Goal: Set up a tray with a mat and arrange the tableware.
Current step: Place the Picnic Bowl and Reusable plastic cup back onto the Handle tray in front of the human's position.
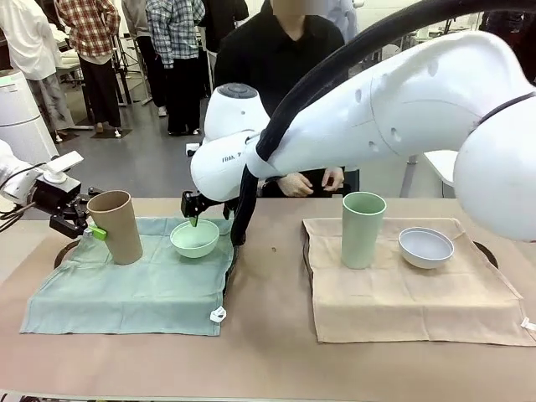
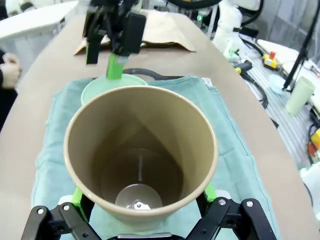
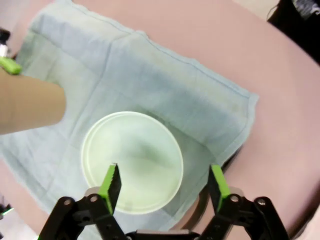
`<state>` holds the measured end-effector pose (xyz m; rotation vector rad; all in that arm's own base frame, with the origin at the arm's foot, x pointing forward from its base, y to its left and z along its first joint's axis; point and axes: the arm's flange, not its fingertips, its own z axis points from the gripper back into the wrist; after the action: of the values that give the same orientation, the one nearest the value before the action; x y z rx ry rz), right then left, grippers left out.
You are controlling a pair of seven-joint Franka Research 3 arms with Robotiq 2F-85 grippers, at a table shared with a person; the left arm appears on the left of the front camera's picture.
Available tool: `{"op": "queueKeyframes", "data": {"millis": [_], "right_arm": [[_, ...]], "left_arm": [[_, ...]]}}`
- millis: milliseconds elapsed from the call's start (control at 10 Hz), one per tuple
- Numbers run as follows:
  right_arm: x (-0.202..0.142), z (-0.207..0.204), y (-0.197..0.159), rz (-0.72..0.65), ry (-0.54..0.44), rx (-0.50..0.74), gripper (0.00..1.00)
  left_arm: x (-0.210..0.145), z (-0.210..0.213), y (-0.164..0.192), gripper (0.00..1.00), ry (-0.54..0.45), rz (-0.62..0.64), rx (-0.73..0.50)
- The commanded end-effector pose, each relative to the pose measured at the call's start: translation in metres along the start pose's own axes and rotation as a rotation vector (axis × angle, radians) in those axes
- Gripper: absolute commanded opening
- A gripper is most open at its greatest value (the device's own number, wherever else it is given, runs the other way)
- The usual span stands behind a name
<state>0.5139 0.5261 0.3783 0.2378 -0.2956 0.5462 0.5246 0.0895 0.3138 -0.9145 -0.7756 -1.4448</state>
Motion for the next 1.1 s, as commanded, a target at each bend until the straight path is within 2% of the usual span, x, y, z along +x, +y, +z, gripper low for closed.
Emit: {"op": "queueKeyframes", "data": {"millis": [0,400,600,700,800,900,1000], "right_arm": [[-0.02,0.02,0.003,-0.022,-0.019,-0.028,1.0],[-0.033,0.051,0.009,-0.014,-0.075,-0.026,1.0],[-0.047,0.078,0.006,-0.035,-0.112,-0.053,1.0],[-0.054,0.09,0.005,-0.052,-0.112,-0.063,1.0],[-0.062,0.101,0.005,-0.084,-0.084,-0.066,1.0],[-0.072,0.117,0.007,-0.121,-0.058,-0.107,1.0],[-0.079,0.135,0.008,-0.144,-0.051,-0.158,1.0]], "left_arm": [[-0.003,0.004,0.009,1.0,0.019,0.078,-0.021],[-0.013,0.021,0.007,1.0,0.074,0.132,-0.03],[-0.011,0.044,-0.006,1.0,0.16,0.149,-0.005],[-0.003,0.058,-0.015,1.0,0.248,0.183,0.025],[0.017,0.068,-0.033,1.0,0.348,0.257,0.04],[0.053,0.074,-0.06,1.0,0.443,0.326,0.125],[0.085,0.07,-0.079,1.0,0.542,0.384,0.315]]}}
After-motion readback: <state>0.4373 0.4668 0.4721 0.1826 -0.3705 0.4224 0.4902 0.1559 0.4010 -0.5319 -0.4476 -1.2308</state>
